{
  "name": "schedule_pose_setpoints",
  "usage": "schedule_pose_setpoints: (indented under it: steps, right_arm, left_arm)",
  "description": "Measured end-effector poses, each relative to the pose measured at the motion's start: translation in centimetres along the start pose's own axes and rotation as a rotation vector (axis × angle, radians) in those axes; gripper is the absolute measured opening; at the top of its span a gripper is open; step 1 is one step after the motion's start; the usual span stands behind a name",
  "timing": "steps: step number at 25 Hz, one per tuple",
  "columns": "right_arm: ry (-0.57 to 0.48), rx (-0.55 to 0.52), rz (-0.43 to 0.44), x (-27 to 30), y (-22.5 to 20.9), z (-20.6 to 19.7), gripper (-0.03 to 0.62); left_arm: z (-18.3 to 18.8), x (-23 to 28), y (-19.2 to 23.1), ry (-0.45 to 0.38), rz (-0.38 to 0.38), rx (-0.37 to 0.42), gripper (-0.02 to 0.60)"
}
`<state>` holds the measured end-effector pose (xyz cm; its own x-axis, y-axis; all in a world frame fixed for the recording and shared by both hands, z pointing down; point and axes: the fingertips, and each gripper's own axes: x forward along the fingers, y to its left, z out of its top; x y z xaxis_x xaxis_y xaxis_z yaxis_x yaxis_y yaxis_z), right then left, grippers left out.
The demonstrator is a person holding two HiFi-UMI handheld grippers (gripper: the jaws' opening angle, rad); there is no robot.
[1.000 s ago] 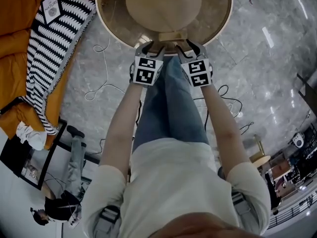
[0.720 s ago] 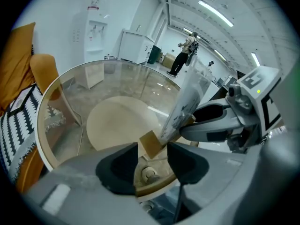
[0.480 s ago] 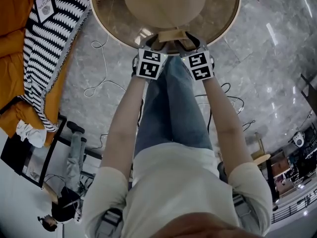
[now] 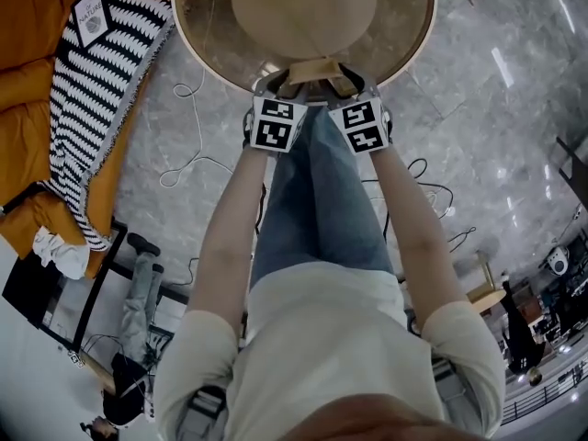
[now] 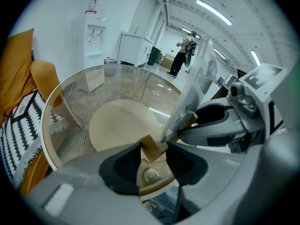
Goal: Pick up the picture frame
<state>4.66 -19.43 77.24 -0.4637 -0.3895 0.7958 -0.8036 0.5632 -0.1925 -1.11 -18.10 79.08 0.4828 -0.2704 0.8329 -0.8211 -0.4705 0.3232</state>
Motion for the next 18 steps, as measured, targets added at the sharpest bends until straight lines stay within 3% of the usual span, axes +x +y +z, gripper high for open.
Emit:
schedule_pose_setpoints:
  steps: [8, 18]
  right_arm:
    - [-0.052, 0.031, -0.038, -4.5, 2.4, 2.5, 0.176]
    - [-0.14, -0.009, -0.102, -10.9, 5.9, 6.4, 0.173]
  left_arm:
    - [1.4, -5.2, -1.6, -0.052, -0.001, 0.018, 0.166]
    - [3.6, -12.7, -3.6, -0.155, 0.017, 0.046, 0.164]
